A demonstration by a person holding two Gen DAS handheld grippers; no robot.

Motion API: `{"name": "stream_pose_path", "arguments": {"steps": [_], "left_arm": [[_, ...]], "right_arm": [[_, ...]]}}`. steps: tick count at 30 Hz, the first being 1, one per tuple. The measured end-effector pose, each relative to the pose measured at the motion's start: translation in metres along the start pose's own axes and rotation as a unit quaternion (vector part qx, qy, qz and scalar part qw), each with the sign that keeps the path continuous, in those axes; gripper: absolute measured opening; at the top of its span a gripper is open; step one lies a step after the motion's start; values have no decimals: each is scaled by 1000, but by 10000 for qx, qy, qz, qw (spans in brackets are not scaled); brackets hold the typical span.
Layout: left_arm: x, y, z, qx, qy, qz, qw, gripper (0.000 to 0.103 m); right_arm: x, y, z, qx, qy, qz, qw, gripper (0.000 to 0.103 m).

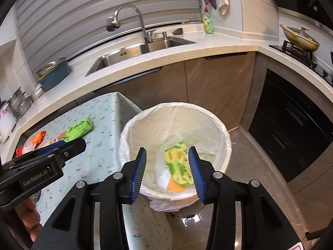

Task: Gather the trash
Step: 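Open the right gripper to drop the yellow-green bag into the bin, then grasp the white paper towel with the left gripper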

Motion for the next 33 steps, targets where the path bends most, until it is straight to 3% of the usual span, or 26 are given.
{"name": "stream_pose_path", "arguments": {"steps": [10,18,30,33], "left_arm": [[-16,-87,-60,968,86,-355,9946,55],[-44,-159,-100,1463,5,-724,9866,57],[-78,-235,-111,1849,-310,-1230,9745,57],[-85,-242,-106,1863,-383,-1198,9744,50]], "right_arm": [[-11,-83,-27,578,56,-484,9971,47],[-31,-147,-41,959,-46,-742,9926,49],[-63,-219,-50,1218,-230,-1051,9867,49],[-68,-230,-51,1241,-268,-1112,9857,49]]}}
Point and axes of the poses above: each gripper's, at about its wrist camera, not at the fingertips, and z roughly the way its jaws point, y to its right, x to its top, the point moved 10 cm from there along z, roughly the way its jaws point, and after that the axes turned 10 degrees about y, right-handed, at the moved point
